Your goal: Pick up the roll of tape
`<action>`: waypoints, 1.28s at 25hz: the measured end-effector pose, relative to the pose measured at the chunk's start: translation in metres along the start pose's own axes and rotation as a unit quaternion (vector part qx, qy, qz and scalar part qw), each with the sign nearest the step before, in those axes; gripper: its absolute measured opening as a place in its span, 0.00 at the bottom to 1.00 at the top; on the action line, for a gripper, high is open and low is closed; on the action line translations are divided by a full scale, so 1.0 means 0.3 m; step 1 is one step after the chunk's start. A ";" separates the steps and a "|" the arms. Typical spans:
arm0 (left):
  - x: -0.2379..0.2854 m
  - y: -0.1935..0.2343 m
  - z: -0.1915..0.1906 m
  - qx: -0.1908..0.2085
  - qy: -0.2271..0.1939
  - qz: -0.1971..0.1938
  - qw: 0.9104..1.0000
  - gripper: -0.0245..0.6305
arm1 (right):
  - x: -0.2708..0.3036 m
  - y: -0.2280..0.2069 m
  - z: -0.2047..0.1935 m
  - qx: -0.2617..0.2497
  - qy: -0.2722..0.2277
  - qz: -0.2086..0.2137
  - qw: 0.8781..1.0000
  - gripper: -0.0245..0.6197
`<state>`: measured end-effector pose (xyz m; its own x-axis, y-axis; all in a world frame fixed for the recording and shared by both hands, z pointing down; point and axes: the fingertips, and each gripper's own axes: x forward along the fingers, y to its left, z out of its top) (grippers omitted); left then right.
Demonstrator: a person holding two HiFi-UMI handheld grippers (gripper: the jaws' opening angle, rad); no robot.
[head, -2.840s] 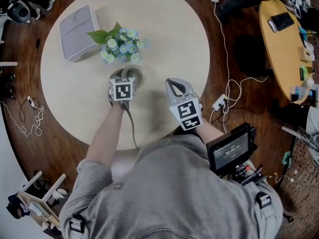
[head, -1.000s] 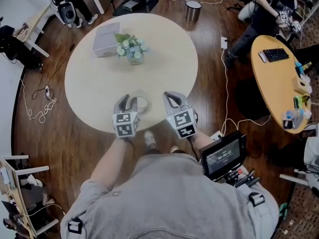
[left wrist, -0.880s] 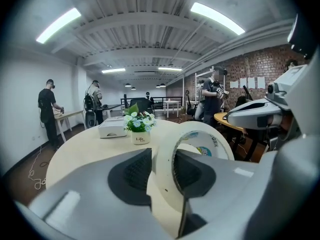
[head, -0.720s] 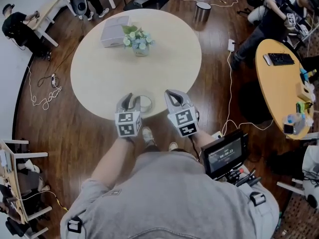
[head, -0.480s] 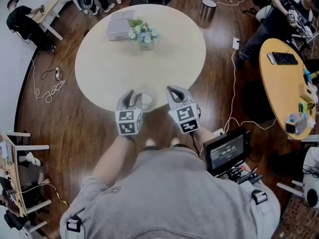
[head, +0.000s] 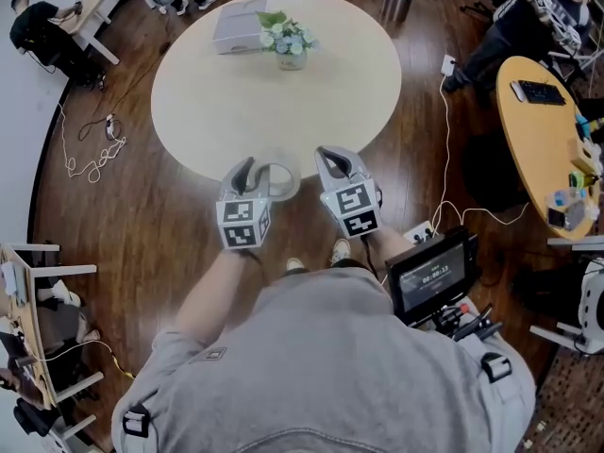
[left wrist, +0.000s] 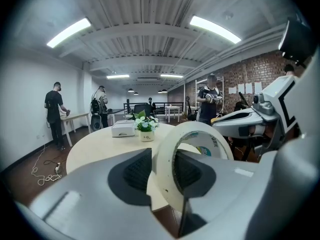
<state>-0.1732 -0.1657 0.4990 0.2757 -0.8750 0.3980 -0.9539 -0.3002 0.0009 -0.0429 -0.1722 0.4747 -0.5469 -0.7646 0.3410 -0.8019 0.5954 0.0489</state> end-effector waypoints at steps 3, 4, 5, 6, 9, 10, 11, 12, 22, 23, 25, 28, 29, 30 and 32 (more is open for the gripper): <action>-0.054 0.032 -0.025 0.001 0.000 -0.013 1.000 0.21 | -0.008 0.068 -0.005 0.011 0.005 -0.009 1.000 0.06; -0.071 0.039 -0.037 0.001 0.001 -0.018 1.000 0.21 | -0.014 0.092 -0.010 0.012 0.007 -0.012 1.000 0.06; -0.088 0.044 -0.049 0.001 0.002 -0.023 1.000 0.21 | -0.021 0.114 -0.017 0.014 0.010 -0.016 1.000 0.06; -0.104 0.048 -0.060 0.002 0.002 -0.028 1.000 0.21 | -0.028 0.136 -0.023 0.016 0.012 -0.019 1.000 0.06; -0.147 0.055 -0.085 0.004 0.003 -0.040 0.999 0.21 | -0.049 0.195 -0.039 0.018 0.017 -0.025 0.999 0.06; -0.157 0.055 -0.091 0.005 0.003 -0.043 0.999 0.21 | -0.056 0.208 -0.042 0.018 0.017 -0.026 0.999 0.06; -0.165 0.054 -0.096 0.004 0.002 -0.045 0.999 0.21 | -0.064 0.218 -0.044 0.017 0.017 -0.027 0.999 0.06; -0.172 0.054 -0.099 0.002 0.001 -0.046 0.999 0.21 | -0.071 0.225 -0.044 0.016 0.017 -0.028 0.999 0.06; -0.222 0.038 -0.066 -0.010 -0.022 -0.039 0.999 0.21 | -0.115 0.215 -0.022 0.002 0.003 -0.035 0.999 0.06; -0.223 0.034 -0.066 -0.010 -0.023 -0.039 0.999 0.21 | -0.118 0.214 -0.021 0.002 0.004 -0.035 0.999 0.06; -0.229 0.027 -0.067 -0.011 -0.024 -0.038 0.999 0.21 | -0.121 0.213 -0.026 0.004 0.007 -0.034 0.999 0.06; -0.237 0.015 -0.069 -0.011 -0.025 -0.037 0.999 0.21 | -0.128 0.214 -0.031 0.011 0.009 -0.028 1.000 0.06; -0.239 0.012 -0.070 -0.011 -0.025 -0.037 0.999 0.21 | -0.132 0.213 -0.030 0.013 0.008 -0.028 0.999 0.06; -0.241 0.010 -0.070 -0.011 -0.025 -0.037 0.999 0.21 | -0.134 0.209 -0.030 0.014 0.007 -0.029 0.999 0.06; -0.244 0.006 -0.070 -0.011 -0.024 -0.036 0.999 0.21 | -0.140 0.201 -0.032 0.017 0.007 -0.032 0.999 0.06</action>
<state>-0.1975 -0.0941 0.4890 0.3494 -0.8688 0.3509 -0.9333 -0.3560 0.0478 -0.0661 -0.1019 0.4724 -0.4908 -0.7971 0.3518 -0.8432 0.5363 0.0387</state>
